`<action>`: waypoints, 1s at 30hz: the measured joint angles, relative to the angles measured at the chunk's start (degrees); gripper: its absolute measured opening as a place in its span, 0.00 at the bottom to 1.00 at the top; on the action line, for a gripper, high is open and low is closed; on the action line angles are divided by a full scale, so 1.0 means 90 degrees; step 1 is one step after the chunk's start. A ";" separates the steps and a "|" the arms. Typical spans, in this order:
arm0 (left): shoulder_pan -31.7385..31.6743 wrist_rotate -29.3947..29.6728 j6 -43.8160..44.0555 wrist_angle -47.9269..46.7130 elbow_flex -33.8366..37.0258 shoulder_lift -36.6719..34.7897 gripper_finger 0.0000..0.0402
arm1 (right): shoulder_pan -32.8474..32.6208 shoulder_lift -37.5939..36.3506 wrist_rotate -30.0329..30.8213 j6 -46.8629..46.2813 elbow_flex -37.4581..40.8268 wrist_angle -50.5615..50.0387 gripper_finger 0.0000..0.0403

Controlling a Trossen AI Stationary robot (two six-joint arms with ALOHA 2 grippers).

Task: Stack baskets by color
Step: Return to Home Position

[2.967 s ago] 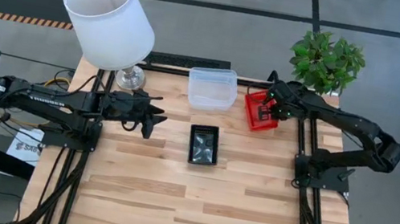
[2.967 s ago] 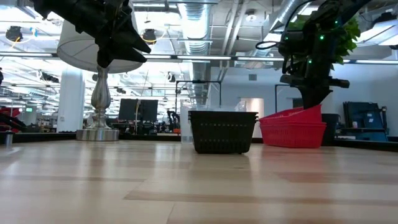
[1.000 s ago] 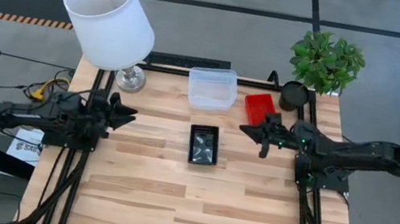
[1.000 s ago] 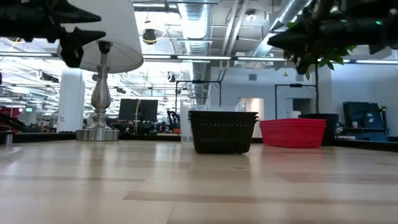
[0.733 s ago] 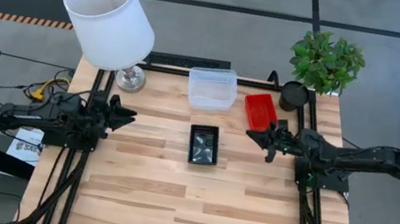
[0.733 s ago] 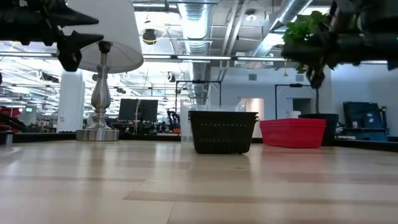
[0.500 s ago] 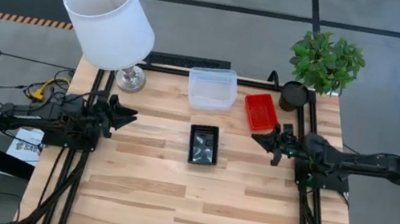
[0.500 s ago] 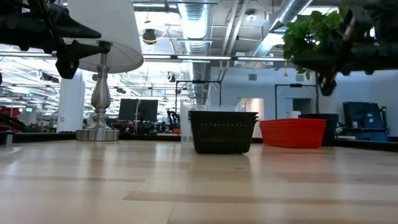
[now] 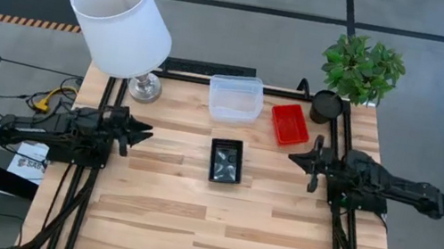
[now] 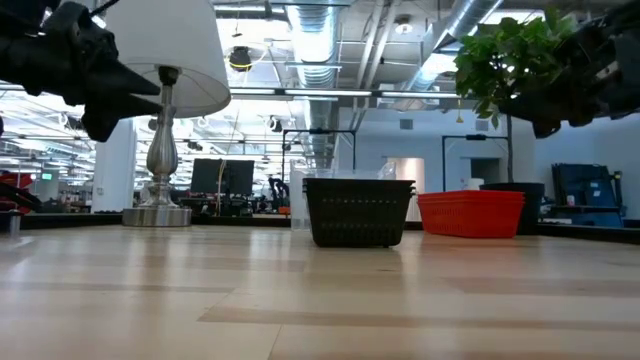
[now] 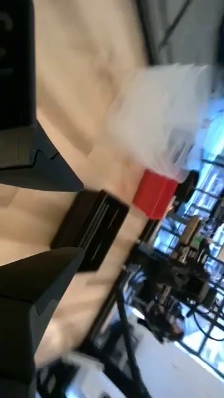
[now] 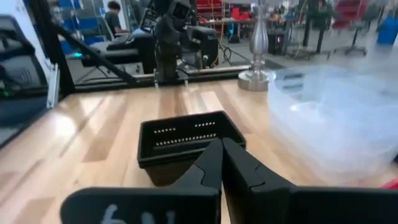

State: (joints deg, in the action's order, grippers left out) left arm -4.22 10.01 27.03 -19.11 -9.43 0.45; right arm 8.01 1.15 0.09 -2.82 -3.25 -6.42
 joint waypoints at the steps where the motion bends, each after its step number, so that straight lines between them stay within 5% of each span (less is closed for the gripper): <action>1: 0.0003 0.0104 -0.0205 0.0012 0.0000 0.0000 0.36 | 0.0000 0.0000 -0.0001 0.0150 0.0000 -0.0001 0.06; 9: -0.0001 0.2142 -0.0238 -0.0038 0.0000 0.0083 0.36 | -0.0023 0.0085 -0.0001 0.0262 0.0002 -0.0026 0.06; 17: -0.0001 0.2022 -0.0522 -0.0073 0.0001 0.0087 0.36 | -0.0053 0.0078 0.0009 -0.0314 0.0007 -0.0026 0.07; 23: 0.0008 0.0469 -0.1456 0.0560 0.0027 -0.0048 0.36 | -0.0060 0.0065 0.0130 0.0103 0.0016 0.0158 0.06; 26: 0.0011 0.0615 -0.1434 0.0345 0.0058 -0.0030 0.36 | -0.0129 0.0061 0.0132 0.0448 -0.0006 0.0123 0.06; 30: 0.0009 0.0991 -0.1681 0.1449 0.0508 -0.0029 0.36 | -0.0153 0.0066 0.0149 0.0416 -0.0017 0.0015 0.05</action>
State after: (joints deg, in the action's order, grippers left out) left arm -4.14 18.93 11.90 -6.07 -4.86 0.18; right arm 6.63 1.74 1.43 0.93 -3.40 -6.28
